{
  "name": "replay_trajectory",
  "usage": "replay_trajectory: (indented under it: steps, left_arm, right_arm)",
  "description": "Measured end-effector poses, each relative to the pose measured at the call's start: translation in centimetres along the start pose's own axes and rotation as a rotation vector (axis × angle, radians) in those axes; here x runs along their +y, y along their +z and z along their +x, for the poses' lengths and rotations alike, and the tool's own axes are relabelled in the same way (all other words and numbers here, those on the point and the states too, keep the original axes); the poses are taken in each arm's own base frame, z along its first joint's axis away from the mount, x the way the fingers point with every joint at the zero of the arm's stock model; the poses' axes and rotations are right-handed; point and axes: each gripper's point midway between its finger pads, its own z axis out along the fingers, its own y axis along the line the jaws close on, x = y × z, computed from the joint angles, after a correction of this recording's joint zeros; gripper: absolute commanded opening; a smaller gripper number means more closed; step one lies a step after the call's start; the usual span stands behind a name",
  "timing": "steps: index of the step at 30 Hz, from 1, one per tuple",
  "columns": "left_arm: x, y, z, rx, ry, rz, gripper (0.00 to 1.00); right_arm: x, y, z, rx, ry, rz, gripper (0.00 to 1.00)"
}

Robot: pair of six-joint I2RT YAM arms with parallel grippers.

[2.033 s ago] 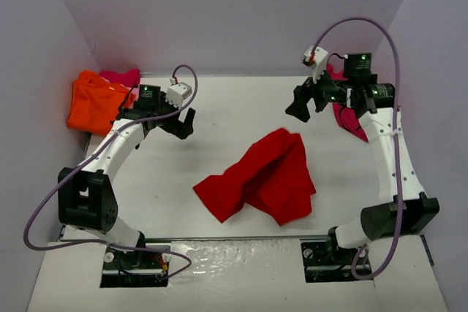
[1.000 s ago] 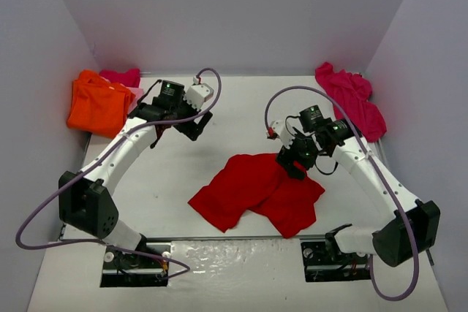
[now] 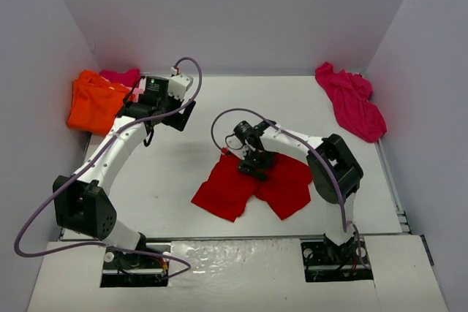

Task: Fold and stack the t-shirts
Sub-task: Flatten out the tshirt

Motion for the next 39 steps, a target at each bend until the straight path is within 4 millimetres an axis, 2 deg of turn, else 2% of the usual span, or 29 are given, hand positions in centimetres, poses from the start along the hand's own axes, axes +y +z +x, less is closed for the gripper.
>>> replay_trajectory:
  steps: [4, 9, 12, 14, 17, 19, 21, 24, 31, 39]
  left_arm:
    - [-0.1, -0.3, -0.2, -0.010, 0.000, 0.007, 0.83]
    - [-1.1, -0.4, -0.5, -0.027, 0.000, 0.065, 0.83]
    - [-1.9, -0.4, -0.6, -0.034, 0.002, 0.104, 0.83]
    - [-2.1, -0.4, -0.7, -0.037, 0.002, 0.118, 0.83]
    - [-2.4, -0.3, -0.6, -0.036, 0.004, 0.130, 0.83]
    - [-2.5, -0.1, -0.5, -0.030, 0.004, 0.134, 0.83]
    - [-2.5, 0.3, -0.3, -0.019, 0.003, 0.136, 0.83]
    - [-2.6, 0.9, 0.2, 0.000, 0.002, 0.141, 0.83]
    - [-2.9, 1.8, 1.0, 0.039, 0.000, 0.152, 0.83]
    - [-3.1, 3.2, 2.1, 0.090, -0.007, 0.165, 0.83]
  right_arm:
    - [-6.2, -1.2, -4.0, -0.115, 0.110, 0.182, 0.61]
    - [-13.1, -2.7, -6.5, -0.193, 0.252, 0.366, 0.68]
    - [-15.2, -3.8, -6.6, -0.208, 0.302, 0.437, 0.72]
    - [-15.7, -4.6, -6.7, -0.224, 0.309, 0.456, 0.73]
    - [-14.7, -6.3, -6.2, -0.264, 0.294, 0.438, 0.70]
    - [-13.2, -7.9, -5.5, -0.302, 0.263, 0.406, 0.68]
    - [-11.4, -9.4, -5.0, -0.337, 0.223, 0.373, 0.63]
    - [-8.8, -10.5, -5.4, -0.382, 0.153, 0.323, 0.59]
    - [-3.6, -7.2, -6.9, -0.349, 0.018, 0.133, 0.59]
    - [1.6, -3.7, -8.9, -0.278, -0.113, 0.028, 0.61]
